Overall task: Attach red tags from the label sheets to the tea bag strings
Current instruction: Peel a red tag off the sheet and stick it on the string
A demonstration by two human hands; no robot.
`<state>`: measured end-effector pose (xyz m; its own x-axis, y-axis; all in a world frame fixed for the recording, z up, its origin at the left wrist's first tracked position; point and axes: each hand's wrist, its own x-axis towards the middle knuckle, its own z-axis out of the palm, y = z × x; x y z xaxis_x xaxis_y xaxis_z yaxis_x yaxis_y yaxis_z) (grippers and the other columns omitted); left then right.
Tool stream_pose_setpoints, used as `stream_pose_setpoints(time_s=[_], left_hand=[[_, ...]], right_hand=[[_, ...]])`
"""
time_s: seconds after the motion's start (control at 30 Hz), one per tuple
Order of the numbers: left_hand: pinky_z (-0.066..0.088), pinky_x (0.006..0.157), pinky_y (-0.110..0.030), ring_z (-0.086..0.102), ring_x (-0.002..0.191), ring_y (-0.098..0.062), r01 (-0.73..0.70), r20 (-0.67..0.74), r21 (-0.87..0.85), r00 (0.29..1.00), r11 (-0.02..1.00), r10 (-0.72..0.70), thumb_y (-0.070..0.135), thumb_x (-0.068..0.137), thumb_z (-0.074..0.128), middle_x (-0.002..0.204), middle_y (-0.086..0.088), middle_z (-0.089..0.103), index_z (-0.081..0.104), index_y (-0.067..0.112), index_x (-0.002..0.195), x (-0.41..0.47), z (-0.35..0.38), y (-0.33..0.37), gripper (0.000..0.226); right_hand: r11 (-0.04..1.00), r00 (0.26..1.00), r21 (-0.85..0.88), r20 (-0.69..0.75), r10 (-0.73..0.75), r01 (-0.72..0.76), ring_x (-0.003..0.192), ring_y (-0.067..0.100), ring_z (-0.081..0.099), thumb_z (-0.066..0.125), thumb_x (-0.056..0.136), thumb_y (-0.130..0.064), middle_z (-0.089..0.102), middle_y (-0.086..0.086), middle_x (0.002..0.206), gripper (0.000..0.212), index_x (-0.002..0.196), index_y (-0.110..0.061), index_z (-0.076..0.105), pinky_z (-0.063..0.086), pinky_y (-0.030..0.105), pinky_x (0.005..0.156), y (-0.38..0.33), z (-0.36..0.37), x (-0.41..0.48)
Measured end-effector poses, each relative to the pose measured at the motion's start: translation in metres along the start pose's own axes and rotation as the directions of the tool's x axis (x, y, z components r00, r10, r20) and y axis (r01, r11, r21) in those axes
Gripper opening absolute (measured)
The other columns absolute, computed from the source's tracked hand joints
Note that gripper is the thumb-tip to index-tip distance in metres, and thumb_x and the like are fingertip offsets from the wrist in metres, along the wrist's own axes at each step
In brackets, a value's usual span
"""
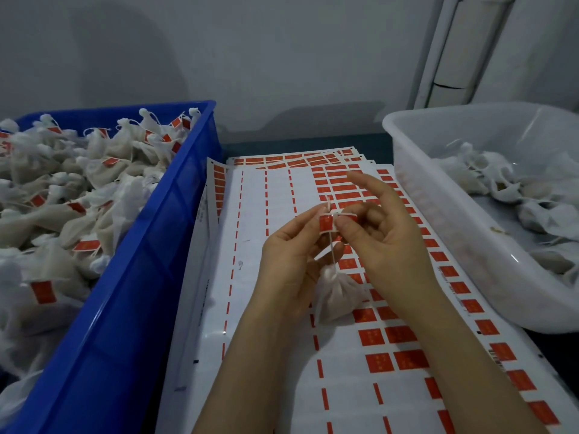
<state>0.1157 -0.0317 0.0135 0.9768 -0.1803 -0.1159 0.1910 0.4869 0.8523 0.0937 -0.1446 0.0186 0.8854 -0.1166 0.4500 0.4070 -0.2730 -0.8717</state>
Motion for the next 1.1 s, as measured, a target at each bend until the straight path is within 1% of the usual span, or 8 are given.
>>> stream_pose_setpoints(time_s=[0.13, 0.3, 0.4, 0.57, 0.73, 0.93, 1.03, 1.1], left_hand=[[0.055, 0.060, -0.024, 0.072, 0.082, -0.017, -0.011, 0.003, 0.009, 1.000, 1.000, 0.011, 0.027, 0.071, 0.067, 0.096, -0.004, 0.074, 0.074, 0.019, 0.088, -0.0001, 0.0010, -0.0005, 0.020], [0.055, 0.062, -0.024, 0.072, 0.084, -0.016, -0.021, 0.034, -0.005, 0.999, 1.000, 0.021, 0.024, 0.075, 0.065, 0.095, -0.003, 0.074, 0.077, 0.021, 0.079, 0.0002, 0.0009, -0.0011, 0.013], [0.056, 0.063, -0.025, 0.071, 0.087, -0.016, -0.041, 0.042, 0.009, 0.998, 0.999, 0.041, 0.022, 0.082, 0.062, 0.096, -0.003, 0.074, 0.076, 0.020, 0.082, 0.0003, 0.0010, -0.0022, 0.015], [0.057, 0.066, -0.024, 0.071, 0.091, -0.014, -0.108, 0.051, 0.079, 0.993, 0.991, 0.104, 0.048, 0.071, 0.057, 0.097, 0.001, 0.074, 0.072, 0.023, 0.088, -0.0015, 0.0046, -0.0026, 0.034], [0.057, 0.069, -0.025, 0.069, 0.093, -0.011, -0.197, 0.051, 0.204, 0.980, 0.959, 0.191, 0.032, 0.063, 0.071, 0.099, 0.011, 0.072, 0.070, 0.025, 0.096, -0.0023, 0.0087, -0.0077, 0.033], [0.058, 0.070, -0.029, 0.070, 0.092, -0.013, -0.231, -0.052, 0.241, 0.967, 0.943, 0.250, 0.021, 0.079, 0.069, 0.100, 0.009, 0.072, 0.070, 0.027, 0.097, 0.0003, 0.0043, -0.0092, 0.019], [0.059, 0.071, -0.028, 0.070, 0.092, -0.012, -0.234, -0.086, 0.261, 0.961, 0.937, 0.264, 0.023, 0.080, 0.066, 0.101, 0.006, 0.072, 0.069, 0.030, 0.096, 0.0018, 0.0036, -0.0092, 0.018], [0.058, 0.066, -0.023, 0.070, 0.090, -0.009, -0.263, -0.101, 0.296, 0.947, 0.918, 0.304, 0.021, 0.083, 0.065, 0.096, 0.009, 0.073, 0.067, 0.033, 0.095, 0.0019, 0.0042, -0.0098, 0.017]], right_hand=[[1.000, 1.000, -0.003, -0.002, 0.005, -0.005, 0.088, -0.021, 0.054, 0.062, 0.083, -0.023, 0.055, -0.046, 0.085, 0.044, 0.114, -0.047, 0.042, 0.039, -0.003, 0.063, 0.0008, 0.0003, 0.0004], [0.999, 0.999, 0.013, -0.019, 0.032, -0.032, 0.089, -0.015, 0.057, 0.063, 0.083, -0.024, 0.059, -0.037, 0.085, 0.042, 0.110, -0.049, 0.043, 0.041, -0.001, 0.063, 0.0026, -0.0004, 0.0003], [0.999, 0.999, 0.021, -0.025, 0.040, -0.039, 0.088, -0.017, 0.057, 0.062, 0.083, -0.025, 0.057, -0.041, 0.083, 0.040, 0.109, -0.049, 0.043, 0.042, 0.000, 0.063, 0.0026, -0.0011, 0.0006], [0.997, 0.995, 0.029, -0.064, 0.071, -0.070, 0.086, -0.019, 0.056, 0.062, 0.082, -0.028, 0.056, -0.044, 0.081, 0.035, 0.105, -0.049, 0.045, 0.042, 0.000, 0.062, 0.0039, -0.0012, 0.0024], [0.992, 0.983, 0.068, -0.146, 0.116, -0.107, 0.081, -0.022, 0.056, 0.064, 0.081, -0.030, 0.058, -0.037, 0.079, 0.032, 0.103, -0.047, 0.048, 0.042, 0.001, 0.055, 0.0076, -0.0032, 0.0034], [0.996, 0.986, 0.044, -0.138, 0.088, -0.083, 0.079, -0.022, 0.056, 0.061, 0.084, -0.028, 0.055, -0.046, 0.075, 0.023, 0.095, -0.045, 0.050, 0.041, -0.001, 0.057, 0.0071, -0.0033, 0.0031], [0.996, 0.988, 0.039, -0.133, 0.085, -0.080, 0.079, -0.023, 0.055, 0.058, 0.087, -0.027, 0.056, -0.039, 0.080, 0.019, 0.091, -0.044, 0.053, 0.041, -0.001, 0.057, 0.0075, -0.0038, 0.0028], [0.996, 0.990, -0.028, -0.120, 0.078, -0.082, 0.081, -0.016, 0.059, 0.058, 0.087, -0.028, 0.053, -0.037, 0.088, 0.017, 0.090, -0.044, 0.053, 0.040, -0.003, 0.060, 0.0092, -0.0028, 0.0028]])
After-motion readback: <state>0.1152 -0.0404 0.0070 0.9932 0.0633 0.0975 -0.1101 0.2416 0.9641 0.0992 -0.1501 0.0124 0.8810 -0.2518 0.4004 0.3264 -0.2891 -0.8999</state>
